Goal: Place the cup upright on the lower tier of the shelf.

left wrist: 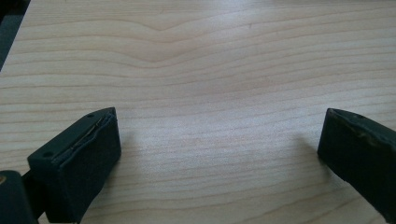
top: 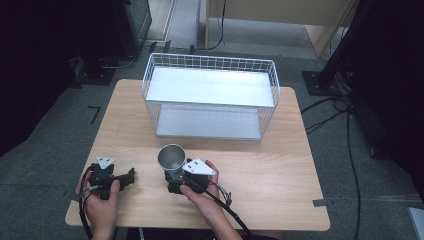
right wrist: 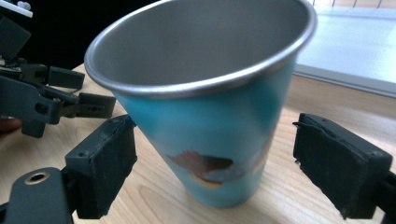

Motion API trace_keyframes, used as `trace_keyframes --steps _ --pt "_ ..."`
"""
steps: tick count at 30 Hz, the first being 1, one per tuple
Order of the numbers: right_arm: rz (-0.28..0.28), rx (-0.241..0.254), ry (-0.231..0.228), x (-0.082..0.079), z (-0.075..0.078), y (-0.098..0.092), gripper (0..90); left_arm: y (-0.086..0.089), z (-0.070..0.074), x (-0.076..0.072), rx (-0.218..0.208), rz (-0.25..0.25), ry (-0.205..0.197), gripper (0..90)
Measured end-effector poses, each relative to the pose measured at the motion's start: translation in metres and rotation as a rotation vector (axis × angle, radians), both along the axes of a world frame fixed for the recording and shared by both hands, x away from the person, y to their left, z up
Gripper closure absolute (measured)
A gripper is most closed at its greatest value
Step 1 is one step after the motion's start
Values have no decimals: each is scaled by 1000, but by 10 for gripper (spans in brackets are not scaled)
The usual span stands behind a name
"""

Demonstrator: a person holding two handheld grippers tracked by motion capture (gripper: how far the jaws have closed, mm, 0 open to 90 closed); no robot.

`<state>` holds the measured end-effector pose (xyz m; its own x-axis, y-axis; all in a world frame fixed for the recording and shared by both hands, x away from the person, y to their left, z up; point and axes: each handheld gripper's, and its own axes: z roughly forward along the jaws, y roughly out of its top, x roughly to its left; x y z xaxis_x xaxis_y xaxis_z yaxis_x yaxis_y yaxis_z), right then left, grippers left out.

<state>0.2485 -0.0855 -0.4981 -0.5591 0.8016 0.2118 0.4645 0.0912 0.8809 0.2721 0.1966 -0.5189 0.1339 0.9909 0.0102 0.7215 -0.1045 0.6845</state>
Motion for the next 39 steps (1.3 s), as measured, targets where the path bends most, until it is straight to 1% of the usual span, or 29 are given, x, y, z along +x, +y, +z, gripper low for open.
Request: trace_keyframes --steps 6,11,12,16,19,22,25,26,27,28,37,39 --pt "-12 17 -12 5 1 8 126 0 0 0 -1 -3 -1 0" --pt "-17 12 -22 8 0 11 113 0 0 0 0 -5 0 0" --pt "-19 1 -37 9 0 13 111 0 0 0 0 -6 0 0" --pt "-25 -13 -65 13 0 19 103 0 0 0 1 -6 0 0" --pt "-23 -11 -72 15 0 21 75 0 0 0 1 -6 0 0" --pt "-14 -5 -77 17 0 22 75 0 0 0 0 -6 0 0" --pt "-8 -10 -89 17 1 24 98 0 0 0 0 -6 0 0" --pt "-13 -15 -96 17 1 25 121 0 0 0 1 -6 0 0" --pt "-13 -15 -96 17 1 25 121 0 0 0 1 -6 0 0" --pt "-26 -21 -104 17 1 26 135 0 0 0 0 -6 0 0" --pt "-30 -21 -117 17 1 25 141 0 0 0 -1 -4 -2 0" --pt "-31 -15 -132 16 3 24 142 0 0 0 -1 -4 -2 0"
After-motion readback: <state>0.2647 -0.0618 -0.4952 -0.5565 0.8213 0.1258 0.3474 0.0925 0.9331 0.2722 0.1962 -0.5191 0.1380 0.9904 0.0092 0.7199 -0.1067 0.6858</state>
